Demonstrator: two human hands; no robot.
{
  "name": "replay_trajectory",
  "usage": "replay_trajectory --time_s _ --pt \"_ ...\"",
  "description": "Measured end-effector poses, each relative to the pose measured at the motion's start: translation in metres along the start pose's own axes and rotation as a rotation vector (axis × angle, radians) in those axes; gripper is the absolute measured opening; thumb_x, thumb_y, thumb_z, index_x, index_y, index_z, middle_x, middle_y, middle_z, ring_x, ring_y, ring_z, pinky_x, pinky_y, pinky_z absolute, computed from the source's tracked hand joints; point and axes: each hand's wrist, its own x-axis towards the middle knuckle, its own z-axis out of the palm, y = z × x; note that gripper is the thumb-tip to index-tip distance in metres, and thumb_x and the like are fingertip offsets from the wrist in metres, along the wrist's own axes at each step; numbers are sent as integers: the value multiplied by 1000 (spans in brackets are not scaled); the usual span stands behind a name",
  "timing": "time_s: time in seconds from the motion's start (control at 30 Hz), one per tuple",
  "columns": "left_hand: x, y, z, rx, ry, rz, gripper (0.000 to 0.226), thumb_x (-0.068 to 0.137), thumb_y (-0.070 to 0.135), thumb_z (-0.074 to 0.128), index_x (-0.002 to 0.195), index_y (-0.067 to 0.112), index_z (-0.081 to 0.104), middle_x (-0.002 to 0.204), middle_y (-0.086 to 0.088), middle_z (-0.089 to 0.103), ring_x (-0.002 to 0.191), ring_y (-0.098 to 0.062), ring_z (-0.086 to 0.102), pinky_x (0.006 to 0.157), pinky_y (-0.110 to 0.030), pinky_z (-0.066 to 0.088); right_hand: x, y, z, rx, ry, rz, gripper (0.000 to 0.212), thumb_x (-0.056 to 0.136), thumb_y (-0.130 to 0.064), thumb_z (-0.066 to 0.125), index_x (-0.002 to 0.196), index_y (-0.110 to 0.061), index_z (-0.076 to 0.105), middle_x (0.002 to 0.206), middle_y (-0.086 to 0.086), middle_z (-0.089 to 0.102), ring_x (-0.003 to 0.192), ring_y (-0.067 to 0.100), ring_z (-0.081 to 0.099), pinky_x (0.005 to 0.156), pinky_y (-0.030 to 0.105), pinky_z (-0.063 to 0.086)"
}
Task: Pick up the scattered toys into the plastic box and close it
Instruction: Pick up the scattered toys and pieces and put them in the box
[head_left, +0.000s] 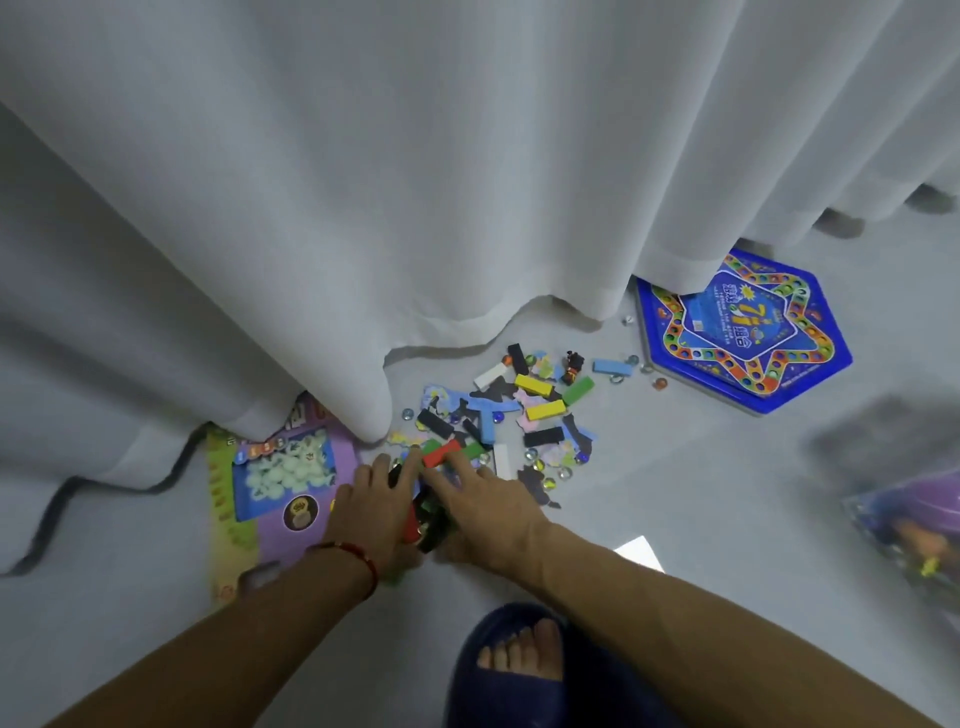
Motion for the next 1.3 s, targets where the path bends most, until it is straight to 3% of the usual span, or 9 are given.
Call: replay_trajectory --time_s 0.1,0.23,0.4,0.53,0.63,0.77,1.03,1.2,1.3 --pt "4 -6 6 14 91 43 106 64 64 70 148 24 21 136 -6 41 117 -27 40 94 -39 40 18 -15 12 -64 -7 35 107 79 -58 74 157 -24 10 162 14 5 125 41 48 88 51 51" --pt "10 -13 10 -108 149 122 74 74 50 70 137 23 42 119 -3 53 104 -23 48 83 -33 46 22 -13 17 -50 38 10 81 87 -48 70 151 -21 29 161 12 7 117 39 53 83 46 52" --pt "17 -15 7 -152 211 149 46 93 40 53 137 28 44 114 -1 57 100 -22 53 74 -32 49 24 5 19 75 104 -1 55 97 -37 58 145 -18 38 155 14 18 115 37 51 82 47 56" --pt "21 -15 -3 -238 255 150 34 93 40 56 125 31 57 106 2 63 95 -18 59 73 -30 50 22 17 18 123 203 0 43 97 -28 59 137 -18 47 145 12 34 112 34 50 84 47 55" --pt "26 -13 -7 -285 279 162 28 91 38 60 117 29 64 103 2 65 91 -19 61 70 -31 50 21 23 18 150 290 1 34 96 -17 61 129 -18 55 137 10 44 109 32 52 89 43 52" --pt "30 -7 -15 -374 289 129 25 91 31 60 114 25 68 100 -3 68 89 -22 61 75 -34 51 24 33 22 176 365 -19 43 89 -2 62 128 -20 57 129 7 53 107 29 59 88 41 54" --pt "19 1 -33 -689 345 -96 18 92 17 60 104 19 73 89 -2 72 82 -18 63 76 -28 51 0 37 -12 485 564 42 29 90 -10 68 117 -21 71 113 0 70 103 18 63 90 32 53" --pt "-2 21 -70 -1018 301 -150 16 90 14 66 103 21 73 77 1 68 64 -11 61 52 -17 50 -46 45 -50 963 548 309 21 95 -18 66 115 -23 68 85 -3 73 70 14 70 65 30 61" --pt "-18 48 -112 -1150 193 24 15 89 17 66 98 26 74 75 -2 71 62 -21 64 63 -40 61 -92 62 -76 996 532 372 23 91 -18 71 114 -21 67 83 3 74 64 14 71 57 22 55"
